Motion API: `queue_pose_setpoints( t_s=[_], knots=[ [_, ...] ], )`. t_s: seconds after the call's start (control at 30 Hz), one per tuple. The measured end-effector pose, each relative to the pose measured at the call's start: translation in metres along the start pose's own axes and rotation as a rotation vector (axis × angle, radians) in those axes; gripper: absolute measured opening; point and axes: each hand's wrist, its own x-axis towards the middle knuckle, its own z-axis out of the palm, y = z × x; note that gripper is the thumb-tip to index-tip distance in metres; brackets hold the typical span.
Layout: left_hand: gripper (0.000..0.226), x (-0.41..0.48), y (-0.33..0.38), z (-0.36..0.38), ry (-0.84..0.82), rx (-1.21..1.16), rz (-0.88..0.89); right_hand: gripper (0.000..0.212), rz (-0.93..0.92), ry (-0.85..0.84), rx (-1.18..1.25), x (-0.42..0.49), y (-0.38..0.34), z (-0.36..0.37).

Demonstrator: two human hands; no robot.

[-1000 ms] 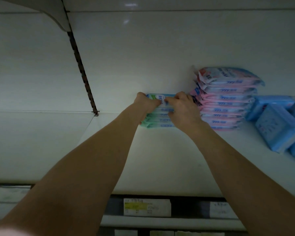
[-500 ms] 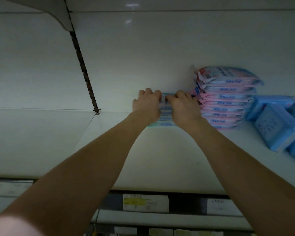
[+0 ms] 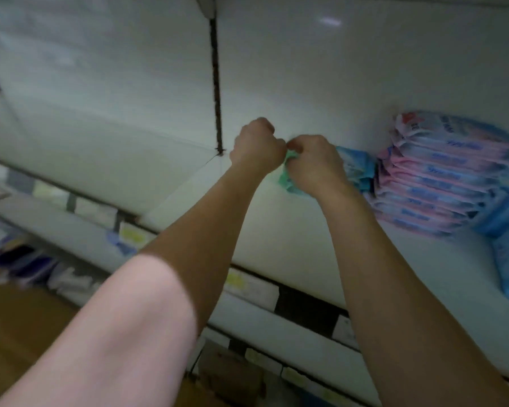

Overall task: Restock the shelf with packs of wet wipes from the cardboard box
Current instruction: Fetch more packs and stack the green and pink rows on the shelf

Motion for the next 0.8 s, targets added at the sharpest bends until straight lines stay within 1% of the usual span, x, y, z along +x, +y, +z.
queue_pose_setpoints(
  t_s=[0.07,0.13,0.3,0.4,0.5,0.63,0.8],
  knots=[
    [0.041,-0.02,-0.015,-0.011,0.067,-0.197,-0.119,0.037,-0.049,-0.041,0.076,-0.017,-0.014,0.011],
    [0.042,-0.041,-0.034,-0.025,0.169,-0.339,-0.214,0.036,-0.113,-0.087,0.136,-0.035,-0.029,0.021],
    [0.039,-0.106,-0.094,-0.076,0.473,-0.503,-0.455,0.036,-0.294,-0.291,0.27,-0.089,-0.077,0.051],
    [0.035,-0.156,-0.131,-0.11,0.641,-0.506,-0.582,0.034,-0.394,-0.398,0.29,-0.126,-0.11,0.07],
    [0.039,-0.213,-0.167,-0.144,0.786,-0.504,-0.692,0.033,-0.488,-0.525,0.319,-0.171,-0.147,0.094],
    [0.031,-0.3,-0.208,-0.189,0.998,-0.485,-0.828,0.031,-0.653,-0.663,0.335,-0.249,-0.2,0.118],
    [0.038,-0.424,-0.249,-0.243,1.249,-0.43,-0.966,0.031,-0.84,-0.879,0.342,-0.361,-0.258,0.133]
  ],
)
